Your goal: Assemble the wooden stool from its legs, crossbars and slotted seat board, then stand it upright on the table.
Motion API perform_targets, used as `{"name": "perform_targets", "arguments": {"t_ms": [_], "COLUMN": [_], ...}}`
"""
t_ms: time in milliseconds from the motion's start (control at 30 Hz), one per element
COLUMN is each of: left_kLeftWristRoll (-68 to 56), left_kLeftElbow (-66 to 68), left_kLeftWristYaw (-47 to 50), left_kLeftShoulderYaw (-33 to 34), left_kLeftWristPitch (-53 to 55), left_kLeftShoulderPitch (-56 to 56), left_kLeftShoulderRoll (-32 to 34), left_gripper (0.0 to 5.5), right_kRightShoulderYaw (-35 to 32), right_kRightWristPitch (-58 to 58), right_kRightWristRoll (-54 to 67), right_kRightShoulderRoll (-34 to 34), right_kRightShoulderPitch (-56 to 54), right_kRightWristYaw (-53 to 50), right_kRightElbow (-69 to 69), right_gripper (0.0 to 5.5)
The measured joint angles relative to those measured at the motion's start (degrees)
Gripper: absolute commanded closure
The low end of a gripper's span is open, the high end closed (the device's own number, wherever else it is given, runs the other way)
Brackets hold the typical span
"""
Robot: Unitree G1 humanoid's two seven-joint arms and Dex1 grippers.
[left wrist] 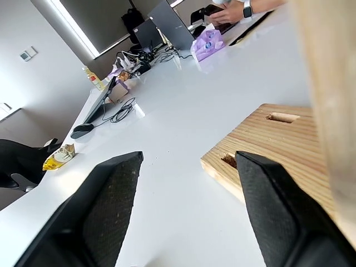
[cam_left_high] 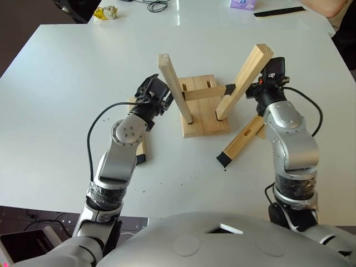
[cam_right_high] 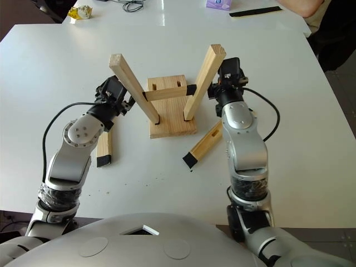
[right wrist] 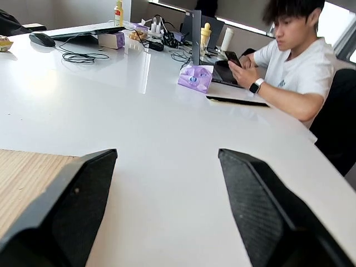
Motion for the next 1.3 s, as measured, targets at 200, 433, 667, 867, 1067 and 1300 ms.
{"name": "perform_targets", "arguments": {"t_ms": [200, 433, 667, 867, 1067, 1300], "left_kLeftWristRoll": [0.46, 1.24, 0.75, -0.31, -1.28, -2.51], "left_kLeftElbow": [-3.16, -4.54, -1.18, 0.72, 2.02, 3.74], "left_kLeftWristYaw": [3.66, 4.7, 3.4, 0.83, -2.76, -5.41], "left_kLeftShoulderYaw": [0.21, 2.05, 5.25, 5.45, 5.47, 5.61], "left_kLeftWristPitch": [-1.85, -4.89, -7.68, -8.95, -10.1, -11.15], "left_kLeftShoulderPitch": [6.01, 8.99, 8.42, 6.35, 5.62, 3.75], "left_kLeftShoulderRoll": [-1.76, -1.37, 0.66, 2.12, 4.34, 5.52], "left_gripper": [2.42, 2.42, 2.42, 2.42, 2.42, 2.42], "right_kRightShoulderYaw": [-3.73, -13.25, -19.63, -13.28, -5.31, 0.06], "right_kRightWristPitch": [-5.87, -8.36, -0.65, 5.97, 5.07, 1.16], "right_kRightWristRoll": [-0.41, 6.19, 32.53, 35.14, 32.03, 32.33], "right_kRightShoulderRoll": [-6.42, -4.07, 14.28, 16.48, 16.01, 18.1], "right_kRightShoulderPitch": [-2.91, -13.59, -30.17, -16.85, -0.48, 1.46], "right_kRightWristYaw": [4.26, 4.12, -2.83, -6.52, -7.76, -8.44], "right_kRightElbow": [6.64, 3.46, -12.36, -15.79, -18.69, -20.23], "right_gripper": [2.1, 2.1, 2.1, 2.1, 2.1, 2.1]}}
